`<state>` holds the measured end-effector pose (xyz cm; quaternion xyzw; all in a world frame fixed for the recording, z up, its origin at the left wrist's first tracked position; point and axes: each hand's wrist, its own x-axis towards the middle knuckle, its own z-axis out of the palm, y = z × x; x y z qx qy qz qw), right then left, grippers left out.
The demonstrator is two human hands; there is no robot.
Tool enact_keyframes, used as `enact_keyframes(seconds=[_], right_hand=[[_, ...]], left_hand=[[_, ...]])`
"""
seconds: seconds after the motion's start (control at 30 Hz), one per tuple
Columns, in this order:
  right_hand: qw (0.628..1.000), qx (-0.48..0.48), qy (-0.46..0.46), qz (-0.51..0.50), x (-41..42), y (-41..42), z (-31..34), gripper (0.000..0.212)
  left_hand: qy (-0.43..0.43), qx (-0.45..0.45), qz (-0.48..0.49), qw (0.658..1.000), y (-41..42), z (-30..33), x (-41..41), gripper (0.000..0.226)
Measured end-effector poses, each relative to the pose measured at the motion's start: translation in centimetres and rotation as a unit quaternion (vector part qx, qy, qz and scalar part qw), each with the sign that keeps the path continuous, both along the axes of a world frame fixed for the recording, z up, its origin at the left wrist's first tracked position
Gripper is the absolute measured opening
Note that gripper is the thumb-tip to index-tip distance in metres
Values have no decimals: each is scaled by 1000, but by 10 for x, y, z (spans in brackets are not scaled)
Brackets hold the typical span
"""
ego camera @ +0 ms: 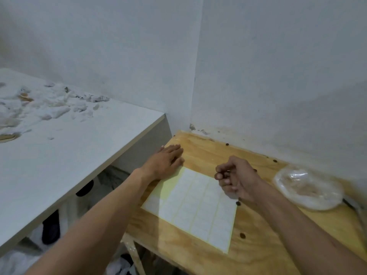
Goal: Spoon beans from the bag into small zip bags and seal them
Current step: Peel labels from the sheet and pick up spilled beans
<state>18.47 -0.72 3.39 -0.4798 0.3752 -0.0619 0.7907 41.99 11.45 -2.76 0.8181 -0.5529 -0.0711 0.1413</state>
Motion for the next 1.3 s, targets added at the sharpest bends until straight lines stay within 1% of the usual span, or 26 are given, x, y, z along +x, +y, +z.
enact_keyframes(seconds=[0.03, 0.07, 0.1, 0.17, 0.23, 0.3, 0.33, 0.4, 0.5, 0.57, 0.6, 0.63, 0.67, 0.7, 0.73, 0.77, 0.8, 0.83, 0.87, 0.9, 0.97, 1.03, 1.1, 1.2, 1.23, 1.3], right_hand=[[999, -35, 7, -12, -2, -7, -1, 15], [992, -122, 31, -26, -5, -12, -5, 20], [970, -232, 61, -43, -7, -15, -8, 26], [894, -426, 113, -77, -11, -21, -12, 24], [841, -523, 126, -61, -12, -25, -17, 16], [814, -561, 148, -19, -12, -26, -24, 24], [805, -571, 161, -11, -12, -29, -29, 29], [797, -580, 166, -22, -10, -31, -36, 27], [802, -574, 162, -39, -6, -33, -38, 15], [811, -555, 178, -38, -1, -34, -34, 15], [837, -516, 176, -52, 2, -36, -32, 19], [882, -437, 157, -80, 5, -38, -28, 24], [931, -325, 121, -111, 8, -41, -24, 24], [968, -202, 76, -132, 11, -44, -19, 19], [984, -96, 32, -148, 15, -47, -13, 15], [986, -26, -1, -163, 18, -49, -8, 16], [984, -1, -12, -176, 22, -53, -4, 19], [983, -17, -6, -182, 27, -58, -1, 23], [980, -86, 27, -179, 31, -64, -1, 26], [965, -189, 78, -165, 36, -69, -3, 28], [891, -397, 165, -146, 43, -80, -12, 31], [822, -517, 198, -130, 49, -88, -23, 36], [783, -569, 219, -121, 56, -92, -29, 39], [744, -604, 264, -108, 66, -102, -38, 45], [738, -607, 275, -110, 69, -104, -39, 42], [740, -600, 280, -120, 72, -109, -41, 37]], left_hand=[[2, -8, 4, 1000, -2, 3, -2, 55], [-1, -19, 7, 1000, -5, 6, -6, 52], [-9, -32, 8, 999, -11, 9, -12, 50], [-23, -46, 14, 999, -27, 14, -28, 53], [-18, -50, 29, 998, -47, 15, -44, 61], [-6, -39, 37, 999, -63, 14, -56, 61], [0, -32, 35, 999, -69, 12, -60, 60], [5, -20, 33, 999, -74, 7, -66, 59], [-8, -11, 31, 999, -76, 1, -66, 59], [-12, -9, 31, 999, -75, 0, -67, 60], [-13, -9, 31, 999, -75, 0, -67, 61], [-13, -9, 32, 999, -75, 0, -67, 61], [-11, -10, 33, 999, -75, 0, -67, 61], [-11, -14, 34, 999, -76, 0, -66, 61], [-11, -17, 34, 999, -76, -1, -66, 60], [-11, -20, 33, 999, -76, 0, -66, 60], [-11, -21, 32, 999, -76, 0, -66, 59], [-11, -22, 33, 999, -75, 1, -66, 58], [-12, -24, 33, 999, -75, 1, -66, 57], [-13, -27, 33, 999, -75, 1, -67, 56], [-10, -31, 33, 999, -75, 1, -67, 55], [-10, -32, 35, 999, -75, 1, -66, 55], [-12, -33, 37, 999, -77, 1, -66, 55], [-13, -37, 38, 999, -77, -1, -65, 56], [-15, -37, 37, 999, -77, -2, -65, 55], [-18, -37, 37, 998, -77, -2, -64, 55]])
